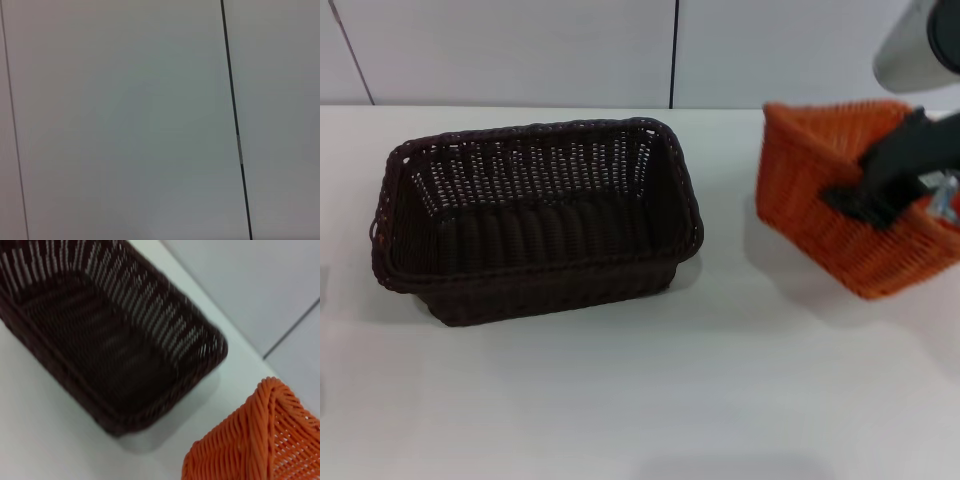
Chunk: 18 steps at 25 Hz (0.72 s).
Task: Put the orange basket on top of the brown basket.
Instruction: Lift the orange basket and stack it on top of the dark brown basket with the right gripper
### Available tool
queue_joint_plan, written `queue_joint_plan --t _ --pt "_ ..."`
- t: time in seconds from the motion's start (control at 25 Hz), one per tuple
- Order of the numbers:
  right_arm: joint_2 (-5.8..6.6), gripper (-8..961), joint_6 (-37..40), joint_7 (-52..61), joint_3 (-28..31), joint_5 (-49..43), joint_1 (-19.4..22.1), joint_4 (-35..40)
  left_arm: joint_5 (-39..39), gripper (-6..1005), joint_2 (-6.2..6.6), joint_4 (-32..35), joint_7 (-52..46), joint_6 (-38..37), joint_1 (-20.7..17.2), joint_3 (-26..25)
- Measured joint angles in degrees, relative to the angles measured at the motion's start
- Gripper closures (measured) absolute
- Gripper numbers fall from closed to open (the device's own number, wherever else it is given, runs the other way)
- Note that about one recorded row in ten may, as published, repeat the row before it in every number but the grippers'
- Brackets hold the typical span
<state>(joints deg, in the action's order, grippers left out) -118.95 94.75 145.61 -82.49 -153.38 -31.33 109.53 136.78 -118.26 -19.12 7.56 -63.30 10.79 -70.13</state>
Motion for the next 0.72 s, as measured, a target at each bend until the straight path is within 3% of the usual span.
queue_joint_plan --t 0.24,0.36,0.52,0.72 --pt "0.16 729 -1.73 -0.58 -1.07 -0.47 -4.12 1.88 0.03 277 0.04 -0.57 -0.01 -0.12 -0.56 0.0" --pt "0.25 729 -4.44 -6.07 -4.84 -3.71 -6.79 2.17 -0.03 277 0.05 -0.7 -0.45 -0.49 -0.68 0.0" --pt "0.04 729 -11.1 -21.48 -12.94 -4.98 -5.96 1.39 -0.19 277 -0.04 -0.45 -2.75 -1.15 -0.86 -0.13" --pt "0.03 729 -13.7 -28.24 -16.13 -5.33 -5.54 0.95 -0.2 277 -0.12 -0.51 -2.84 -1.46 -1.1 -0.04"
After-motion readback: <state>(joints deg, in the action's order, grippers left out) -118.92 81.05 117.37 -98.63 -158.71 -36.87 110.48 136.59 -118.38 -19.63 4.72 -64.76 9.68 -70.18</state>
